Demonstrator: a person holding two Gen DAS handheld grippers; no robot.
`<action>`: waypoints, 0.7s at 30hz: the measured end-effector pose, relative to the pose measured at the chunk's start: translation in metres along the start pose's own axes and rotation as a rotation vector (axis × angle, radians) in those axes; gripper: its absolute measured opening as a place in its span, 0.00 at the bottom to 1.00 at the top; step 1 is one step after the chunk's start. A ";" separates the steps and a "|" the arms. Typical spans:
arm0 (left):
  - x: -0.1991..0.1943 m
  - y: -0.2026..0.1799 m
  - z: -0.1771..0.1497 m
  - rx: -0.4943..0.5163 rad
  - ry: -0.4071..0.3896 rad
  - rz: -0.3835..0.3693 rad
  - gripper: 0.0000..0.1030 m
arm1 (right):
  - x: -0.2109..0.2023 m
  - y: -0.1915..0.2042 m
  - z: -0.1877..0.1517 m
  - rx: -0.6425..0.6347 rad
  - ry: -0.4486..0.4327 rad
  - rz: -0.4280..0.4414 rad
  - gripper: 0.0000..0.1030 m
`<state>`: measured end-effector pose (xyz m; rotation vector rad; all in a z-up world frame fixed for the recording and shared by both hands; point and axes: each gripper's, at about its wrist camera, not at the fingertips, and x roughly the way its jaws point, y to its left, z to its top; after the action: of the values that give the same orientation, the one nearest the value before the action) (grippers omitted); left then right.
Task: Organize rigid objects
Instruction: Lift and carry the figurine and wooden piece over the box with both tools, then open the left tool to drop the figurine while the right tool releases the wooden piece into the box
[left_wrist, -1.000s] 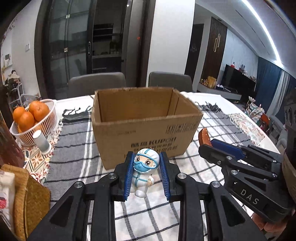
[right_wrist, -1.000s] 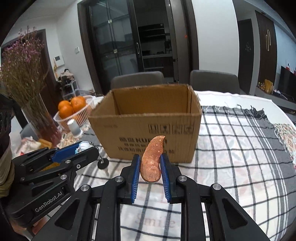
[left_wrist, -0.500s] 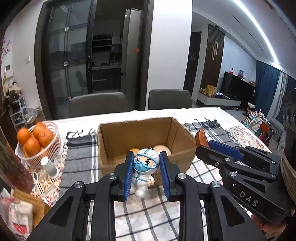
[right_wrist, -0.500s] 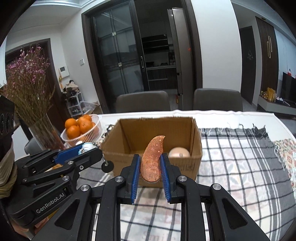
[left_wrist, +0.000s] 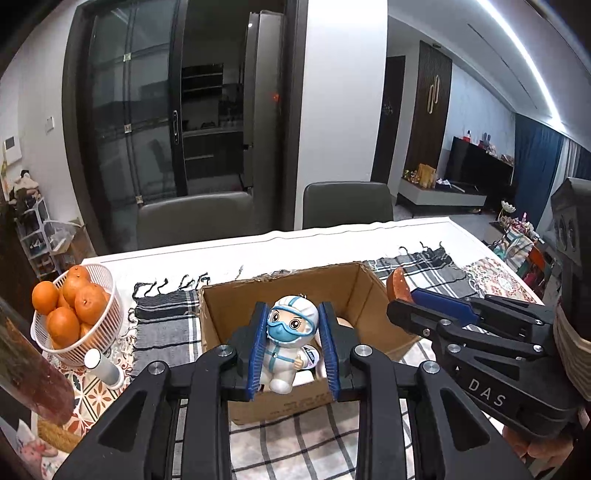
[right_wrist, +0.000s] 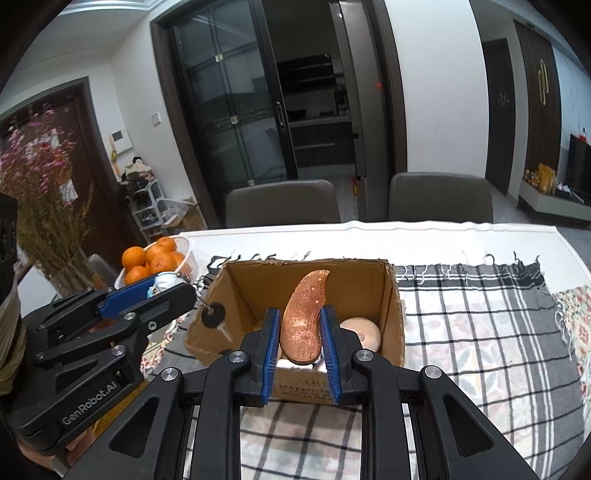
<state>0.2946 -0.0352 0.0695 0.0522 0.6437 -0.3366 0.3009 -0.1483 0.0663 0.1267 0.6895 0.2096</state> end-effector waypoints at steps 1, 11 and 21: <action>0.005 0.002 0.002 -0.002 0.013 0.002 0.27 | 0.004 -0.001 0.002 0.000 0.012 0.003 0.23; 0.051 0.016 0.001 -0.025 0.134 0.031 0.27 | 0.057 -0.014 0.016 0.012 0.153 -0.017 0.23; 0.090 0.023 -0.017 -0.028 0.287 0.067 0.27 | 0.098 -0.023 0.004 0.001 0.280 -0.053 0.23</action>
<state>0.3597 -0.0370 0.0008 0.0963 0.9283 -0.2577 0.3807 -0.1481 0.0049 0.0800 0.9704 0.1779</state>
